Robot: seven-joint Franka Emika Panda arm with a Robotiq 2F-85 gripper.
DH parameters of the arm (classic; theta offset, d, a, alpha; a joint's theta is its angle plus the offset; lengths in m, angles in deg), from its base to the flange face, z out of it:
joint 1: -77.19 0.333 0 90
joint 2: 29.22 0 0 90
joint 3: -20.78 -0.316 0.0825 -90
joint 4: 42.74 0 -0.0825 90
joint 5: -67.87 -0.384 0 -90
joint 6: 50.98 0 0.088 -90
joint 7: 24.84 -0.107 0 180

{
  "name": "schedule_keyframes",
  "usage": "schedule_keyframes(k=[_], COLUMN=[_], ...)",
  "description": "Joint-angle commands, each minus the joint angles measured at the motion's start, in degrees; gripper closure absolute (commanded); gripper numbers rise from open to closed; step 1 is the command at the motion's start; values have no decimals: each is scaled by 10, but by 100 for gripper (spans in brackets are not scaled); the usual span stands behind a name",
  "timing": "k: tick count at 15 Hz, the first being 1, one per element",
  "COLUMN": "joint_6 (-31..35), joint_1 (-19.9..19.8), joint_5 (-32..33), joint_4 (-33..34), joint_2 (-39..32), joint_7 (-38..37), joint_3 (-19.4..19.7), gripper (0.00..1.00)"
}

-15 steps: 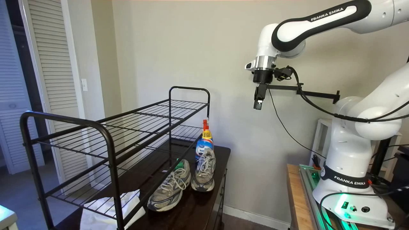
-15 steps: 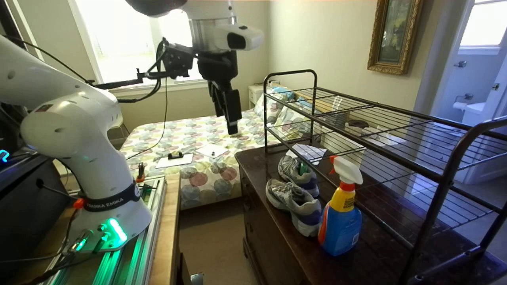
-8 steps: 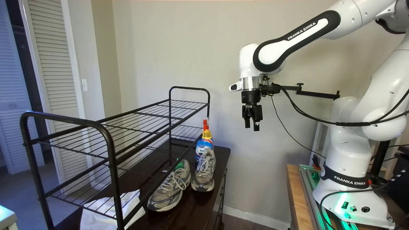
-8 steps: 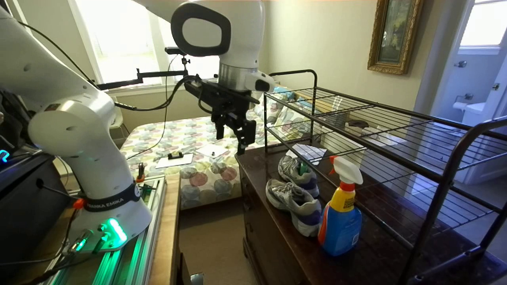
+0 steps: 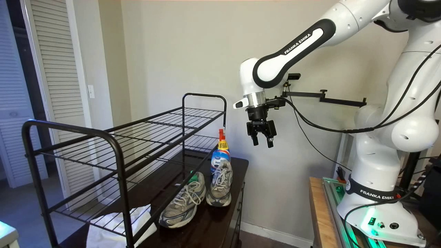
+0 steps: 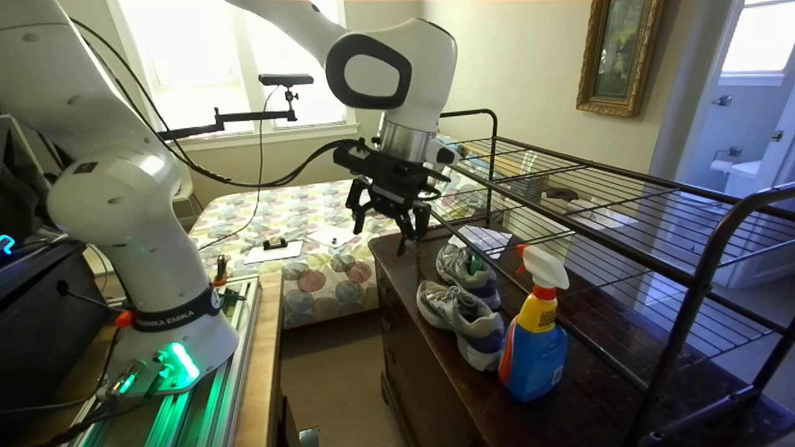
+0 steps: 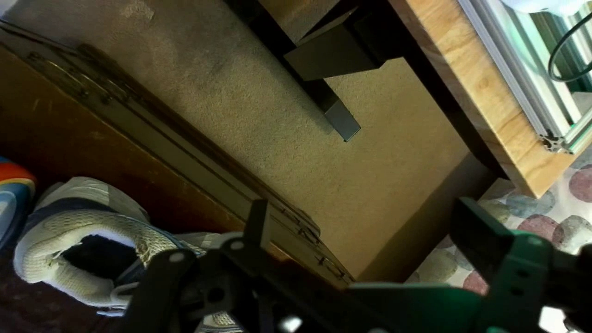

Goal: Put the sneakers on the topmost shelf.

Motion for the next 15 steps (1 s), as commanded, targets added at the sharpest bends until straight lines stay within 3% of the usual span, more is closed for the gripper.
schedule_keyframes(k=[1,3,8,13,14,15], joint_6=[-1,-2,25,10,-15,13], joint_1=[-27,-29,-33,-50,-52,-61], joint_5=[-6,2,-28,-39,-48,-23], joint_4=[4,6,12,38,50,17], joint_2=[-6,-13,-59,-102,-112,-79], joint_7=[8,30,230,408,427,375], joint_3=[-27,-28,-26,-32,-36,-43], gripper=[0,0,0,0,0,0])
